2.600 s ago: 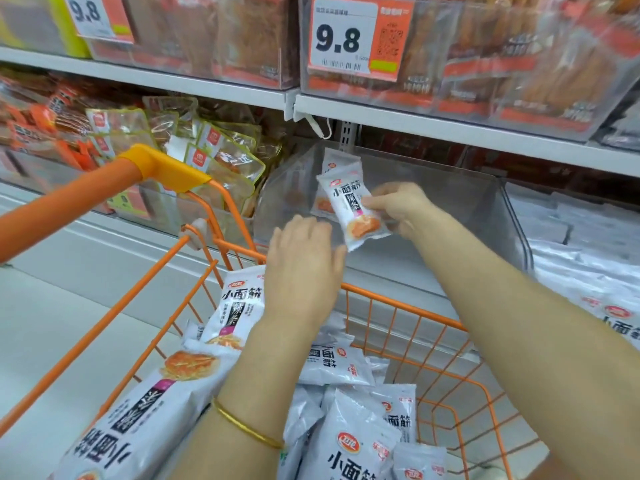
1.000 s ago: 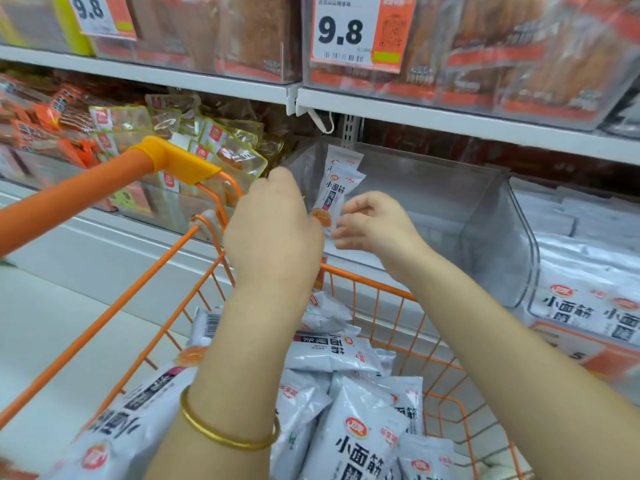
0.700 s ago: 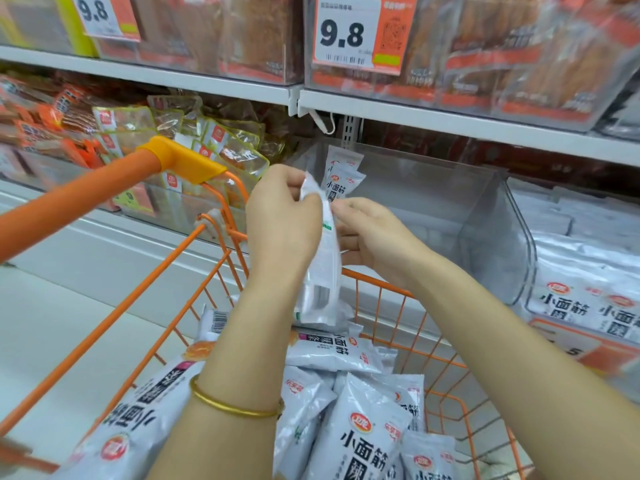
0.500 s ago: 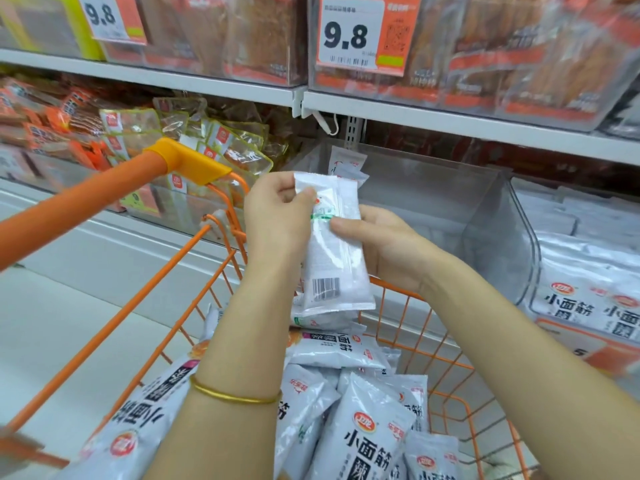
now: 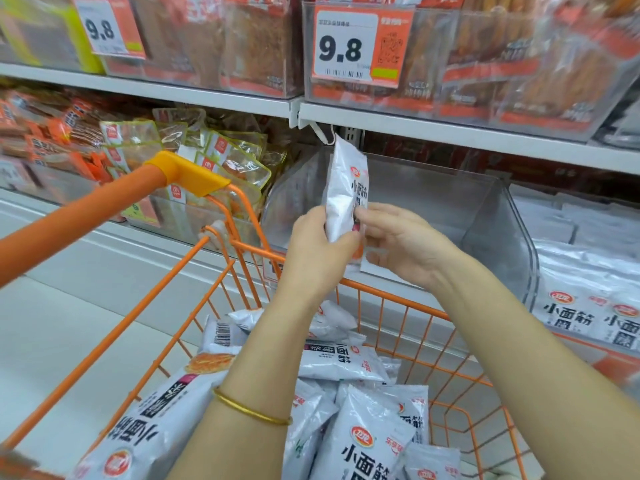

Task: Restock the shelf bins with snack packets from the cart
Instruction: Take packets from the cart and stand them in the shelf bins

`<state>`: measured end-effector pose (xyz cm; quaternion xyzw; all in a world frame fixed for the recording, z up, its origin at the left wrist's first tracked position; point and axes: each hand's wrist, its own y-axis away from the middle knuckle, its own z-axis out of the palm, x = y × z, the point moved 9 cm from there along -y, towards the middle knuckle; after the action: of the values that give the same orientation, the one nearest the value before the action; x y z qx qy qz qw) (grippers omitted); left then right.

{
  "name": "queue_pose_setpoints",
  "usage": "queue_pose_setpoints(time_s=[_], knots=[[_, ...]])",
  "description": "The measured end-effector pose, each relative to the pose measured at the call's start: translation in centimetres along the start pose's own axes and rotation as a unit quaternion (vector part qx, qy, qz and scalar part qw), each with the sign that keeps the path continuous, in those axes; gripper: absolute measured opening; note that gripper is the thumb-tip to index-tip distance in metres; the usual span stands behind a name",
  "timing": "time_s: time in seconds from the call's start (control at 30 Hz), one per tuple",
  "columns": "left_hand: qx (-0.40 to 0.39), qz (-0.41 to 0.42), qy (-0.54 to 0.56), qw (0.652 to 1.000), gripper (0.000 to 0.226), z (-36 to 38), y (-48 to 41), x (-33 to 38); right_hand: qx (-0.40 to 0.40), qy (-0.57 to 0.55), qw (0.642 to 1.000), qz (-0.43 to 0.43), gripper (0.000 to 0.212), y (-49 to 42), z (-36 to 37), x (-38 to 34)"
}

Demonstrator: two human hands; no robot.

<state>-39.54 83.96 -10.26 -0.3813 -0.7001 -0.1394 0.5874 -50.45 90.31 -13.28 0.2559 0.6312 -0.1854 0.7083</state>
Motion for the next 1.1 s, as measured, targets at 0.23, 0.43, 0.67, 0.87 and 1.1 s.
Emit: queue_pose_setpoints(time_s=[0.23, 0.43, 0.67, 0.87, 1.1], knots=[[0.057, 0.04, -0.285, 0.956, 0.049, -0.2, -0.4, -1.3, 0.077, -0.061, 0.992, 0.083, 0.011, -4.8, -2.2, 0.8], [-0.067, 0.042, -0.461, 0.884, 0.084, 3.3, 0.5, -4.2, 0.171, 0.067, 0.976, 0.121, 0.022, -12.1, -2.8, 4.9], [-0.058, 0.055, -0.451, 0.889, 0.089, 3.4, 0.6, -4.2, 0.21, 0.077, 0.969, 0.104, 0.027, -15.8, -2.6, 6.3], [-0.016, 0.05, -0.458, 0.888, 0.066, 2.9, 0.4, -4.5, 0.277, 0.192, 0.942, 0.006, 0.034, -16.8, -3.5, 4.1], [-0.031, 0.068, -0.458, 0.886, 0.077, 3.3, 0.6, -4.0, 0.286, 0.225, 0.931, 0.036, 0.052, -18.3, -4.1, 4.5]])
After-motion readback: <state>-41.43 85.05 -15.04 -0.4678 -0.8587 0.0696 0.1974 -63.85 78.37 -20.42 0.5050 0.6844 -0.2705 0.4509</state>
